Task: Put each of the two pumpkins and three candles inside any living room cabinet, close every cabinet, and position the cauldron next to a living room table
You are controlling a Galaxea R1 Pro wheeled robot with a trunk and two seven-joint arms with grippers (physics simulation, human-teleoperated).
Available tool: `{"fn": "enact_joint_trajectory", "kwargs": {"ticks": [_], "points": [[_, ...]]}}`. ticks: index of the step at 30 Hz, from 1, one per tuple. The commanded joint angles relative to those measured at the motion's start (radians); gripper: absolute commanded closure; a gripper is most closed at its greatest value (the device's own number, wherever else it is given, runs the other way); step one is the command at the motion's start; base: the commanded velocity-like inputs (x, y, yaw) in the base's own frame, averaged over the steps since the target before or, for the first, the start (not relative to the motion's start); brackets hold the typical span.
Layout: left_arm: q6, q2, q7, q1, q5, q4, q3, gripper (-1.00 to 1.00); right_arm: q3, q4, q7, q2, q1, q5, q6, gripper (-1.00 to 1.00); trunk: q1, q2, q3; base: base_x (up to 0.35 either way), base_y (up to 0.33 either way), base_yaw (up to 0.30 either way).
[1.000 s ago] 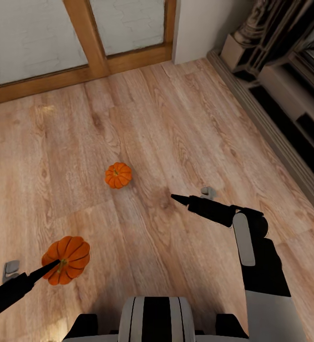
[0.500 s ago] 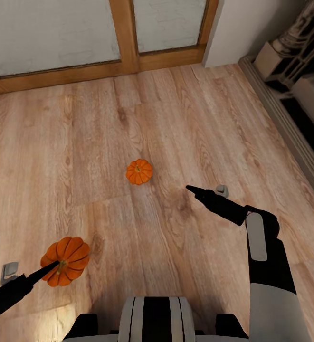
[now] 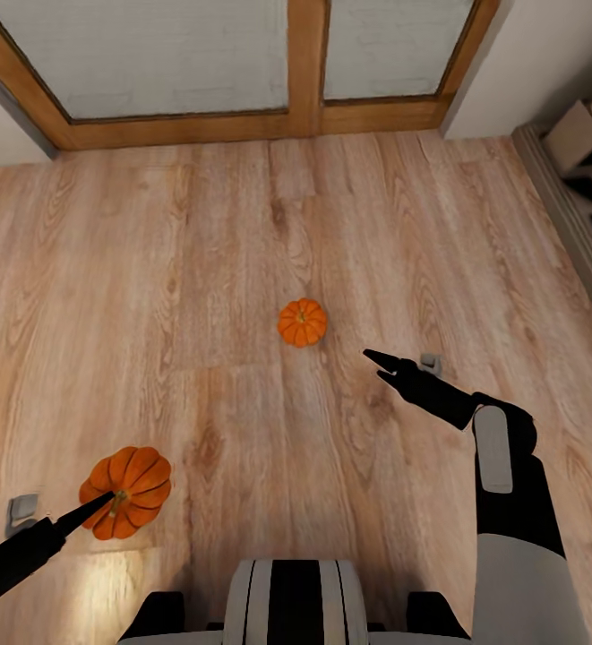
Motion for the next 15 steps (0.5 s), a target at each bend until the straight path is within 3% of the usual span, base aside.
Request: {"fn": "enact_joint_trajectory", "kwargs": {"ticks": [1,6,10,15], "points": [[0.008,-0.001,0.000,-0.001,0.003,0.000,0.000,1.00,-0.004,0.000,0.010,0.001,-0.001,0.008,0.005,-1.00,0.000,0.000,0.000,0.000,0.000,0.292],[0.003,-0.006,0.005,-0.001,-0.003,0.002,-0.001,1.00,-0.007,0.001,0.010,-0.001,-0.001,0.007,0.005,-1.00,0.000,0.000,0.000,0.049,0.000,0.292],[0.001,-0.008,0.007,-0.001,-0.006,0.007,-0.004,1.00,-0.008,0.005,0.010,-0.001,0.000,0.007,0.005,-1.00,0.000,0.000,0.000,0.259,0.000,0.288],[0.000,-0.008,0.007,-0.001,-0.005,0.008,-0.005,1.00,-0.009,0.016,-0.041,0.001,0.000,0.008,0.005,-1.00,0.000,0.000,0.000,0.320,0.000,0.102]]}}
